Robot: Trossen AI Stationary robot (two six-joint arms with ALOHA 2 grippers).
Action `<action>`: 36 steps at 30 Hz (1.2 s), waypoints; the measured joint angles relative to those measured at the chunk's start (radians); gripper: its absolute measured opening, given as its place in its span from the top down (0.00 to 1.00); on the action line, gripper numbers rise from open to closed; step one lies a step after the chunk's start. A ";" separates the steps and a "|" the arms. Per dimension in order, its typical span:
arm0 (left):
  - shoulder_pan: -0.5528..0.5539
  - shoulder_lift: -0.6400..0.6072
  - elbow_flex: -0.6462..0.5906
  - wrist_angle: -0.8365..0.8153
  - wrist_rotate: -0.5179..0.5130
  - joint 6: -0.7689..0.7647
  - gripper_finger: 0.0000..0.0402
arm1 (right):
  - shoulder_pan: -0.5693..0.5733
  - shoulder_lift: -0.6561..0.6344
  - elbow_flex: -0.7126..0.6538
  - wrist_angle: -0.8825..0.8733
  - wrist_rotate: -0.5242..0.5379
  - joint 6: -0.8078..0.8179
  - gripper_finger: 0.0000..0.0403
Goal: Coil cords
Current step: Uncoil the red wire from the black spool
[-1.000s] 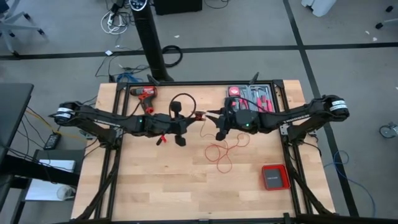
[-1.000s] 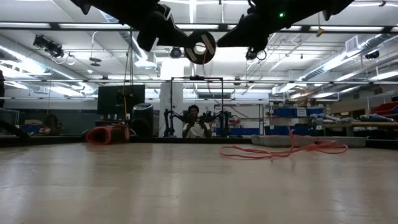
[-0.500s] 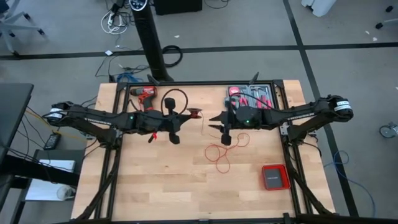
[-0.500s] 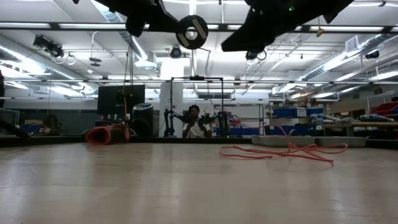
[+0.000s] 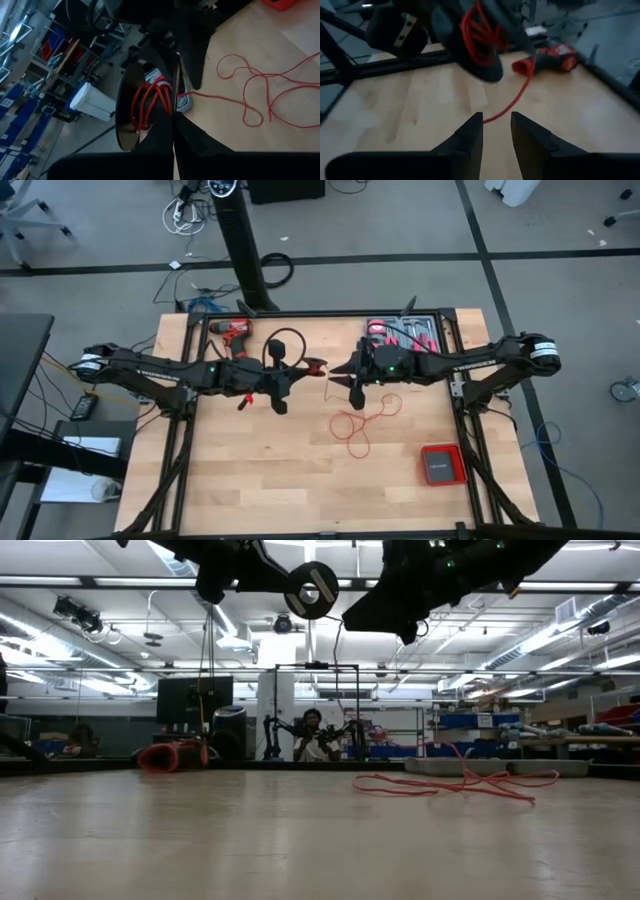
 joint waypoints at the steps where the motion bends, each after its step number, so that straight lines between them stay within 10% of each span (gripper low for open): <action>1: 0.000 0.000 0.000 0.000 0.003 0.001 1.00 | -0.004 0.008 0.000 0.004 -0.011 0.011 0.76; 19: -0.001 0.000 0.000 0.015 0.044 0.028 1.00 | -0.029 0.097 -0.001 0.129 -0.069 0.035 0.82; 36: 0.061 0.000 0.000 -0.047 0.561 -0.153 1.00 | -0.083 0.096 -0.001 0.273 -0.090 -0.545 0.99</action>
